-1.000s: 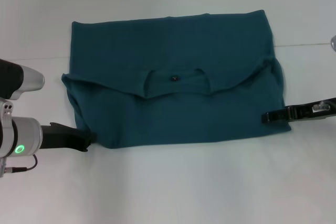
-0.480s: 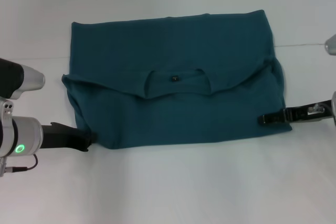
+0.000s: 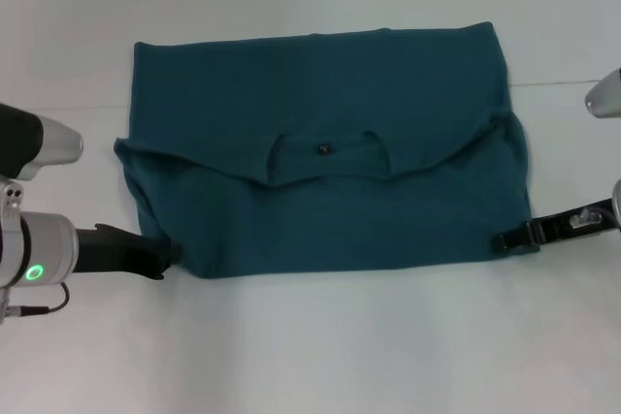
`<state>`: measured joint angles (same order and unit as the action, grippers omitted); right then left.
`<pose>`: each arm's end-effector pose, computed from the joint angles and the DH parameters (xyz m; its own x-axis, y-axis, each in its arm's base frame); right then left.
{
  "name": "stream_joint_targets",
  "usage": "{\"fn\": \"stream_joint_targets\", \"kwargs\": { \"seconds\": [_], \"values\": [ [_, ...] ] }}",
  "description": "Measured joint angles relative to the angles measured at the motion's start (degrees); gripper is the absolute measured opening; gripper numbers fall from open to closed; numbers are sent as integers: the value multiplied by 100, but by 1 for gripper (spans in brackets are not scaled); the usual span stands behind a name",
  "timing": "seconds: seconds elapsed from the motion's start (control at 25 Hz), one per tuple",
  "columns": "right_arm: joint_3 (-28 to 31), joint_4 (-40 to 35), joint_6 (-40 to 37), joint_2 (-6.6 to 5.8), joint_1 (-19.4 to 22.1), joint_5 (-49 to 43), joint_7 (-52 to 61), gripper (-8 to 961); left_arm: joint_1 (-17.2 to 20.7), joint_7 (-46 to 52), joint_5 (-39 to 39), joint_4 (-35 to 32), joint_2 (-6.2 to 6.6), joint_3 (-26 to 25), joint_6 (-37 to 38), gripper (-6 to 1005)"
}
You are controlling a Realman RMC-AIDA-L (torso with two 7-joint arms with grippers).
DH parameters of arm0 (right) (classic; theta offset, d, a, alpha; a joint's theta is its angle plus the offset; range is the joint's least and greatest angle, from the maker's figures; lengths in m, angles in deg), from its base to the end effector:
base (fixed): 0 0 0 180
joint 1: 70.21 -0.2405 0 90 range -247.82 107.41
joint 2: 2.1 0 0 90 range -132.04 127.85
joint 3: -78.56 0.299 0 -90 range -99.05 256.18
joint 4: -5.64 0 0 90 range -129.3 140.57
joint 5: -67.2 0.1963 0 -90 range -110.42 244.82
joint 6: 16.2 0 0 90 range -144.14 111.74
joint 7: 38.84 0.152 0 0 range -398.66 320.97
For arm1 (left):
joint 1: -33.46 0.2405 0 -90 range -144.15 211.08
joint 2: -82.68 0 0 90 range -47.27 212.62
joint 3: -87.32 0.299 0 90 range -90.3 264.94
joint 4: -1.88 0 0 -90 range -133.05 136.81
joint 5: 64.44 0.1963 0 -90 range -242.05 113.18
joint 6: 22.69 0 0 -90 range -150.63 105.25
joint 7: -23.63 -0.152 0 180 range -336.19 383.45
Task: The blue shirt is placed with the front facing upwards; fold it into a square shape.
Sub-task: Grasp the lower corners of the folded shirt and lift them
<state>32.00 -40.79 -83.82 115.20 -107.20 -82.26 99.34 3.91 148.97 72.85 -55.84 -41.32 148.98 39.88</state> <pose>0.3316 0.4029 -0.0018 0.4219 -0.8718 -0.2491 -0.8457 -0.2792 -0.4549 -0.2831 0.3847 -0.0521 0.7057 0.6723 0.2236 0.6883 -0.5757 -0.4414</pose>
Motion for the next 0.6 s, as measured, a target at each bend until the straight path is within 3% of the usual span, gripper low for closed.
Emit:
{"fn": "stream_joint_targets", "kwargs": {
  "seconds": [0.2,0.36,0.6],
  "values": [
    [54,-495,-295,-7,167,262,-57,414,-1,21,0,-251,8,-15,259,14],
    [57,-759,-485,-123,292,716,-59,270,-99,19,0,-462,54,-315,674,14],
    [93,-800,-532,-344,248,1146,-37,141,-534,34,37,-363,293,-867,1116,14]
  ]
}}
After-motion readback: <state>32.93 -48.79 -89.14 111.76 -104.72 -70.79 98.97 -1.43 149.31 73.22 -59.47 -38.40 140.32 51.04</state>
